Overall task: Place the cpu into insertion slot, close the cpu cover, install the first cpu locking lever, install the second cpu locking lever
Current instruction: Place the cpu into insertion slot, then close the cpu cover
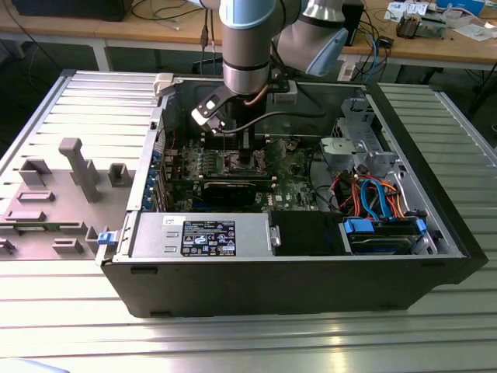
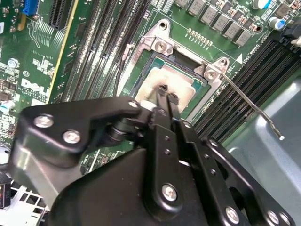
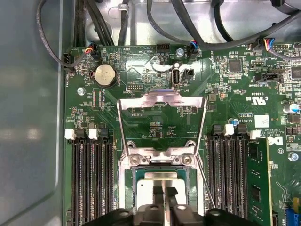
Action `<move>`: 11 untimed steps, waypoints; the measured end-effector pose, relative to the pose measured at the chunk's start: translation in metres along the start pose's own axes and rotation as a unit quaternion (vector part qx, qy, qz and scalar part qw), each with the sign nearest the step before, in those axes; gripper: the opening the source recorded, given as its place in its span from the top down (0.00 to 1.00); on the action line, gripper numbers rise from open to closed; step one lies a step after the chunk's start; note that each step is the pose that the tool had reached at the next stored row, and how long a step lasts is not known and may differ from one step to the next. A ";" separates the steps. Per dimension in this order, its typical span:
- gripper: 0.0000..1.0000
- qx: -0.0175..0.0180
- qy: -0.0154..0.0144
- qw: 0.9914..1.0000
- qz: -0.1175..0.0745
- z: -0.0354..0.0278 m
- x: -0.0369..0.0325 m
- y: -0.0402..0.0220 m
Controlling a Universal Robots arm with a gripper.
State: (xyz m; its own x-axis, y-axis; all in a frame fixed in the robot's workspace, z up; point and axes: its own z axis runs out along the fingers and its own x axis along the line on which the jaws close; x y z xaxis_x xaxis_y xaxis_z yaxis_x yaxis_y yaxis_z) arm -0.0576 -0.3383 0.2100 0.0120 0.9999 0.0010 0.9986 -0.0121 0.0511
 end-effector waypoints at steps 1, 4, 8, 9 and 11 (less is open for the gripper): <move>0.89 0.000 0.000 1.000 0.000 0.0000 0.0000 0.0000; 0.89 0.000 0.000 1.000 0.000 -0.0001 0.0000 0.0000; 0.89 0.000 0.000 1.000 0.000 -0.0003 0.0000 0.0000; 0.89 0.000 0.000 1.000 0.000 -0.0003 0.0000 0.0000; 0.89 0.000 0.000 1.000 0.000 -0.0003 0.0000 0.0000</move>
State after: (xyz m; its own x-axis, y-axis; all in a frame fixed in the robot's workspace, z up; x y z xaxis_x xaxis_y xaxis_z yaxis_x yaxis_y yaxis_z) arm -0.0576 -0.3383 0.2103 0.0121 0.9999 0.0010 0.9986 -0.0121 0.0511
